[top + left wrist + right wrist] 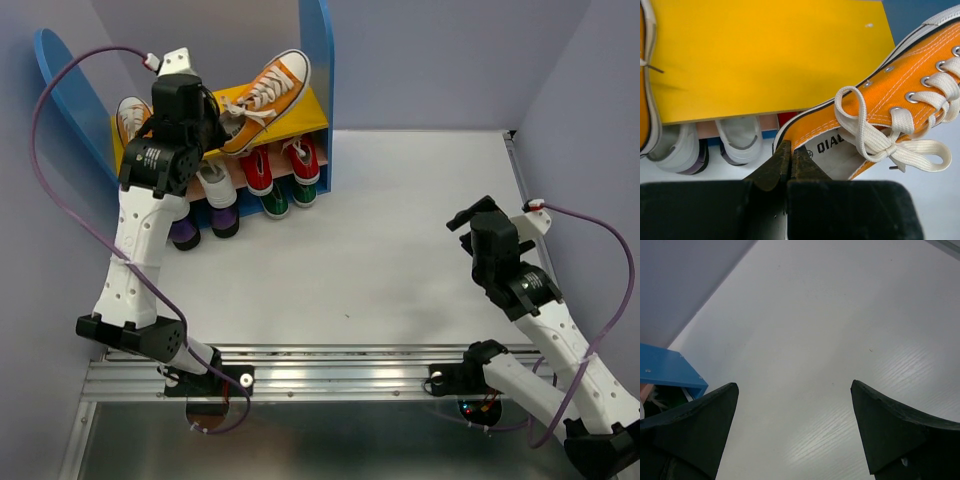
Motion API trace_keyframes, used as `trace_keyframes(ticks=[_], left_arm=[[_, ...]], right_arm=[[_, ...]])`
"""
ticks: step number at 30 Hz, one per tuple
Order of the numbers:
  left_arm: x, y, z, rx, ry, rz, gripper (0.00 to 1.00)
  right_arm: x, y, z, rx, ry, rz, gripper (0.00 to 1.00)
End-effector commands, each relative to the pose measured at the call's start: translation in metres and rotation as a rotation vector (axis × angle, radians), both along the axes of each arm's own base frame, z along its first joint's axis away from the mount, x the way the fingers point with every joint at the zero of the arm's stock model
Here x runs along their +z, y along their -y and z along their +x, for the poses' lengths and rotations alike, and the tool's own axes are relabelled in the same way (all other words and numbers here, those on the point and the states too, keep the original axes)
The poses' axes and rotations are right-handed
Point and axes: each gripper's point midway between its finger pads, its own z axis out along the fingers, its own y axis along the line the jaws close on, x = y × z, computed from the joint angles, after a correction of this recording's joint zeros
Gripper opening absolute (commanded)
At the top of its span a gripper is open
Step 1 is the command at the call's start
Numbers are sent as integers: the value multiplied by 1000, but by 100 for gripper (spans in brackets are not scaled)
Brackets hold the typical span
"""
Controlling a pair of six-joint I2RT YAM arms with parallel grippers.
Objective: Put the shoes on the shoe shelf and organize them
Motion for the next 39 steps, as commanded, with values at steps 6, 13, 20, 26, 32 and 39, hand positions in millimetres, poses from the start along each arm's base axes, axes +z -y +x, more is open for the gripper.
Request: trace_keyframes(ticks=[6,13,20,26,32,39], left_arm=[[56,-54,-5,207,187,-171,0],[45,-100,-15,453,183,-273,0],[29,-112,-17,564,169,-343,0],[3,-106,-11,585,114,-416,0],[-8,-110,-17,654,96,-471,0],[-16,-117,-17,718,99,-478,0]], right_arm=[[4,2,3,-23,8,2,100],[4,2,2,-21,13,6,100],[4,2,1,-20,11,7,100],[3,3,1,-19,12,7,100],[3,3,0,-20,12,5,100],[-1,2,1,-16,1,6,100]])
